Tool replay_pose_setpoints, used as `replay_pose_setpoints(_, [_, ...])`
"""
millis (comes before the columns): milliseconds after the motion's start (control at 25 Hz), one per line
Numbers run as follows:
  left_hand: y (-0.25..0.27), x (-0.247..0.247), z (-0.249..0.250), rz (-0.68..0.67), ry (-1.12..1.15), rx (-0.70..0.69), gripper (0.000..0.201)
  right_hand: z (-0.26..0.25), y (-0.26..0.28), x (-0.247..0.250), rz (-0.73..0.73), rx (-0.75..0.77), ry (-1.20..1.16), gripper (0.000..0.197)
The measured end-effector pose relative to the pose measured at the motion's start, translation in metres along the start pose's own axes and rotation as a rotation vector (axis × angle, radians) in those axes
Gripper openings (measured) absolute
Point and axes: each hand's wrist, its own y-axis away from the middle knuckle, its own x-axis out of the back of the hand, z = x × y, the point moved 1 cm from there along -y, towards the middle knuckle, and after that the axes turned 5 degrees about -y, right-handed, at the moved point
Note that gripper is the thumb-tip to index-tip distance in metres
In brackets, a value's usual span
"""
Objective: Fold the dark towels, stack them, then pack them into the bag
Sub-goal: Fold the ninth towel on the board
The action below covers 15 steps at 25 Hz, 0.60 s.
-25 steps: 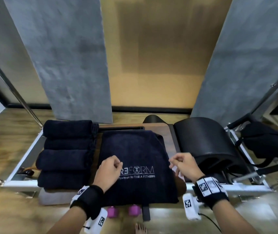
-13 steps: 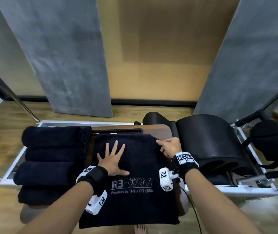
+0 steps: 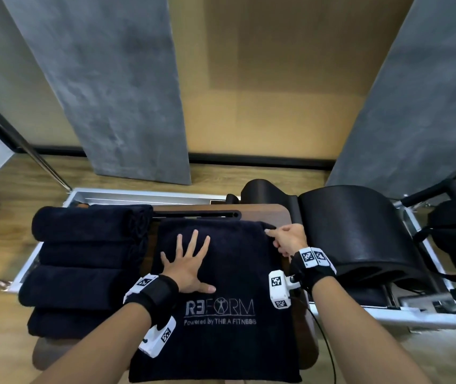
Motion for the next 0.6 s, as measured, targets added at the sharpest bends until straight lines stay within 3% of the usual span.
replay_pose_setpoints(80, [0.000, -0.001, 0.000, -0.001, -0.004, 0.000, 0.133, -0.003, -0.004, 0.005, 0.091, 0.008, -0.081, 0.026])
replay_pose_setpoints(160, [0.000, -0.001, -0.001, 0.005, 0.001, -0.010, 0.132, -0.005, -0.003, 0.012, 0.271, 0.038, -0.167, 0.021])
replay_pose_setpoints(240, [0.002, -0.003, -0.003, 0.031, 0.006, -0.021, 0.131, -0.004, 0.004, 0.015, 0.307, 0.082, -0.182, 0.014])
replay_pose_setpoints(400, [0.017, -0.018, -0.005, 0.224, 0.026, -0.052, 0.116, 0.015, 0.040, 0.015, 0.049, 0.209, -0.093, 0.009])
replay_pose_setpoints(520, [0.038, -0.048, -0.007, 0.446, -0.035, -0.105, 0.080, 0.047, 0.081, 0.015, -0.122, 0.320, 0.016, 0.004])
replay_pose_setpoints(600, [0.057, -0.072, -0.010, 0.539, -0.011, -0.125, 0.061, 0.072, 0.111, 0.015, -0.148, 0.413, 0.094, 0.011])
